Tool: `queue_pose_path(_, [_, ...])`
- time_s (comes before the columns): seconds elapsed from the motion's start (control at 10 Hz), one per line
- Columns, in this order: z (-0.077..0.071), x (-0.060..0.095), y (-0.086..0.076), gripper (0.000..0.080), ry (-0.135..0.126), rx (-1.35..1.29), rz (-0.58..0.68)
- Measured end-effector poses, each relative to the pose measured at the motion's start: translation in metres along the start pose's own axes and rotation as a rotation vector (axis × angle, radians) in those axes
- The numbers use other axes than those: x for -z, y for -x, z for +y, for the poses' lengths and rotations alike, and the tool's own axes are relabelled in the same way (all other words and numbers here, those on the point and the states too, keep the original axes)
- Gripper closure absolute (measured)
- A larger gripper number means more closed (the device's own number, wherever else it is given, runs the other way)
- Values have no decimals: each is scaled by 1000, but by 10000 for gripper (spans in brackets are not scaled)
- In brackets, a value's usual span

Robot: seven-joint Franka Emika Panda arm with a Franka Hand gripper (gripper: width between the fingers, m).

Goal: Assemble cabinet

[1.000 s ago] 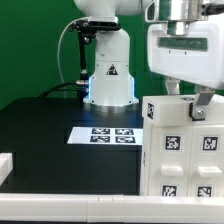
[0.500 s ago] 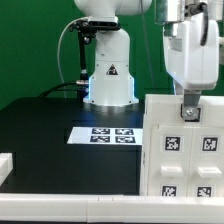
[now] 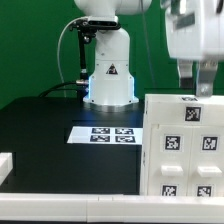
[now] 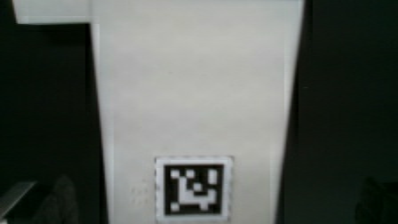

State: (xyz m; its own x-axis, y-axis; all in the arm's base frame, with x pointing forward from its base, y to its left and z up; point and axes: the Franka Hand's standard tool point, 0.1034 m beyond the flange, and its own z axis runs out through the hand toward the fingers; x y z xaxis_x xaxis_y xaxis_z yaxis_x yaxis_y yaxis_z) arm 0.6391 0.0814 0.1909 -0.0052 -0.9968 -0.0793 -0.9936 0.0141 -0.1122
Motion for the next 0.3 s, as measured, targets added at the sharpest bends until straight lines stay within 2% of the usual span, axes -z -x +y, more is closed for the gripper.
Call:
queue_pose_path(0.1, [-3, 11, 1, 3, -11, 9, -8])
queue_pose_path(0.3, [-1, 4, 1, 2, -3, 11, -3])
